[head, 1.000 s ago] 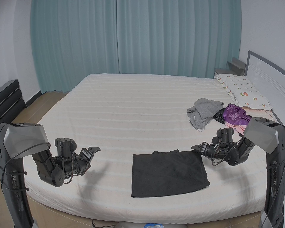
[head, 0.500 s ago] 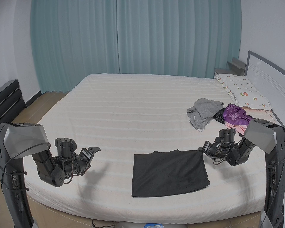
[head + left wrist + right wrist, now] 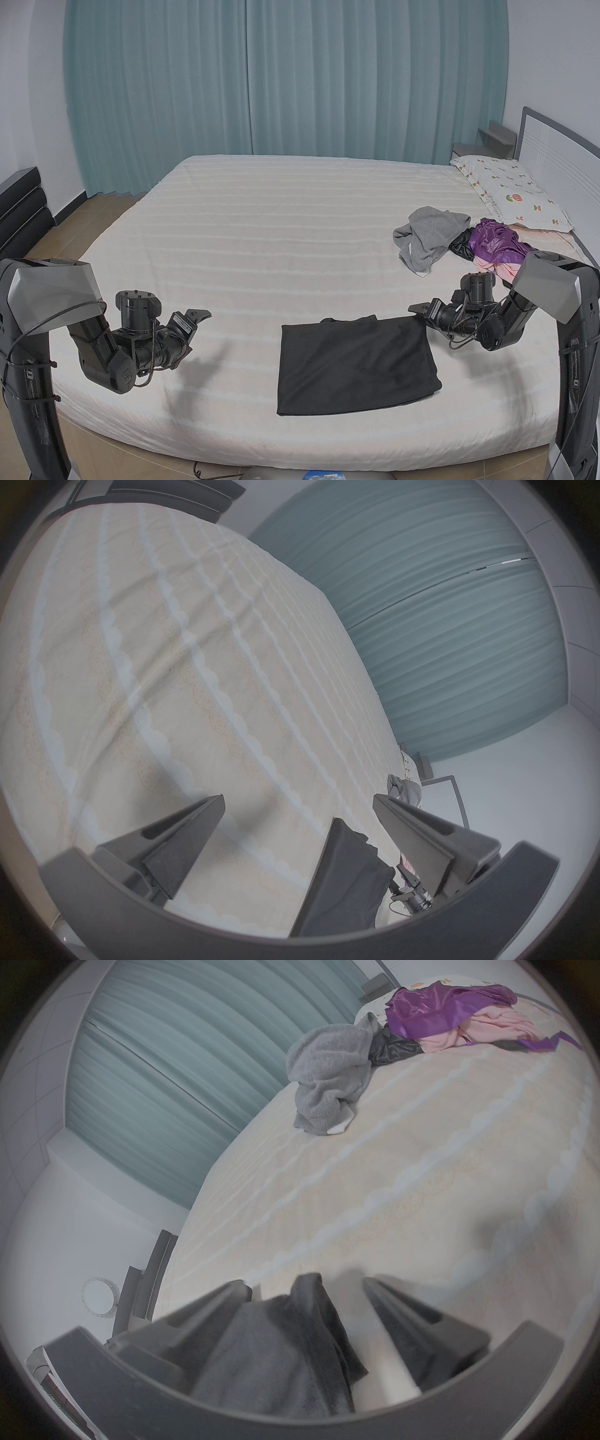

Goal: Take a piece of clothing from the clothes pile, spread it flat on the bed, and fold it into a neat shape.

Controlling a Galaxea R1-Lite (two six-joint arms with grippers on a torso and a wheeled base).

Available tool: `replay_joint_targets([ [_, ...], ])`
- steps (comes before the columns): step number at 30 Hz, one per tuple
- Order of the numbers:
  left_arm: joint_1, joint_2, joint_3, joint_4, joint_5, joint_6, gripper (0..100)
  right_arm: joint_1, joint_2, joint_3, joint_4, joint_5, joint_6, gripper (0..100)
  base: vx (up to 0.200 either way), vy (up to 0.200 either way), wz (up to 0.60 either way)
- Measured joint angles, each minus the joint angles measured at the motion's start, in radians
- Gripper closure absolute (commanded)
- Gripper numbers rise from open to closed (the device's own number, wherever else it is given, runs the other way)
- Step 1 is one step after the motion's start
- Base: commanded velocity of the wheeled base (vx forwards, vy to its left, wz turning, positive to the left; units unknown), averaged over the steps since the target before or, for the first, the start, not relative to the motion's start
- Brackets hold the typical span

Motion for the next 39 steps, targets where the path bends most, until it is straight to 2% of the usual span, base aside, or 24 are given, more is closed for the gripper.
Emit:
replay_joint_targets([
  [9,-0.003,0.001,-0.001,0.0,0.001,0.0,0,-0.006,-0.061,0.124,-0.025,0.001,0.041,0,0.0,0.0,0.0],
  [19,-0.01,0.005,0.0,0.0,0.025,0.006,0,0.021,-0.179,0.393,-0.158,-0.002,0.084,0,0.0,0.0,0.0],
  [21,-0.013,0.007,-0.001,0.0,0.036,0.007,0,0.03,-0.19,0.426,-0.187,-0.002,0.1,0,-0.2,0.0,0.0],
  [28,-0.02,0.01,0.0,0.0,0.041,0.007,0,0.043,-0.201,0.487,-0.221,-0.004,0.091,0,-0.2,0.0,0.0],
  [37,-0.022,0.011,-0.001,0.0,0.041,0.007,0,0.046,-0.201,0.494,-0.227,-0.004,0.086,0,0.0,0.0,0.0],
  [39,-0.022,0.011,-0.003,0.0,0.041,0.007,0,0.046,-0.2,0.494,-0.227,-0.003,0.086,0,0.0,-0.2,0.0],
])
